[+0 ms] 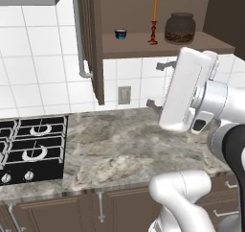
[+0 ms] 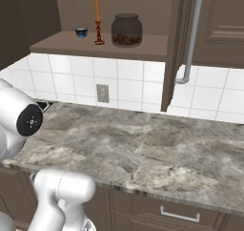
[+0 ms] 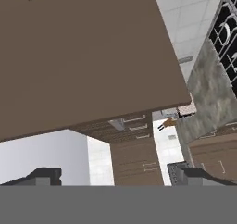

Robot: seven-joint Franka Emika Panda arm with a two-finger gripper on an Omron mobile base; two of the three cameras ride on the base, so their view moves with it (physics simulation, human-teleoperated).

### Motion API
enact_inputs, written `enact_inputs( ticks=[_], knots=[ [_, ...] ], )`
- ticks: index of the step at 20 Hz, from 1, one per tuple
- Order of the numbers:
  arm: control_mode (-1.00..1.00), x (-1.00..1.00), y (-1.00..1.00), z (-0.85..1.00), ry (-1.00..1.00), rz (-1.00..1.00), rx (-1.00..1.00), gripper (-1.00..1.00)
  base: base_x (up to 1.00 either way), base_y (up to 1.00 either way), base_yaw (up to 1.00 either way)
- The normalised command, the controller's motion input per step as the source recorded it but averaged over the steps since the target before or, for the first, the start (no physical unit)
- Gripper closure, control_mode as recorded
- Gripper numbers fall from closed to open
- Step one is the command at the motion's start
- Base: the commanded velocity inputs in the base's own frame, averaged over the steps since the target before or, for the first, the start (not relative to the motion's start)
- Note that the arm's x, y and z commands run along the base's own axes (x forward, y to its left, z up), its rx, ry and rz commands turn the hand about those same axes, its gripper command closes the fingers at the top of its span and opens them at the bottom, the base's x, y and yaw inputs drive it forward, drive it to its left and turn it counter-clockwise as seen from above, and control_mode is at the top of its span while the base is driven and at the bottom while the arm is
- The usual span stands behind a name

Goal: Pick the jar and candle from the dining table and place them in the open cabinet. Close the cabinet after placing the objects.

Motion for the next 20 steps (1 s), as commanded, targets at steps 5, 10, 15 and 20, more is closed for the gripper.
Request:
enact_inputs(
  ticks=[5,10,15,20],
  knots=[
    [-1.00,-0.19,0.42,0.00,-0.06,0.07,-0.04,-1.00,0.00,0.00,0.00],
    [-1.00,-0.17,0.42,0.00,-0.07,0.02,-0.01,-1.00,0.00,0.00,0.00],
    [-1.00,-0.11,0.44,0.00,-0.12,-0.02,-0.02,-1.00,0.00,0.00,0.00],
    [-1.00,-0.08,0.39,0.00,-0.11,-0.19,-0.04,-1.00,0.00,0.00,0.00]
  ],
)
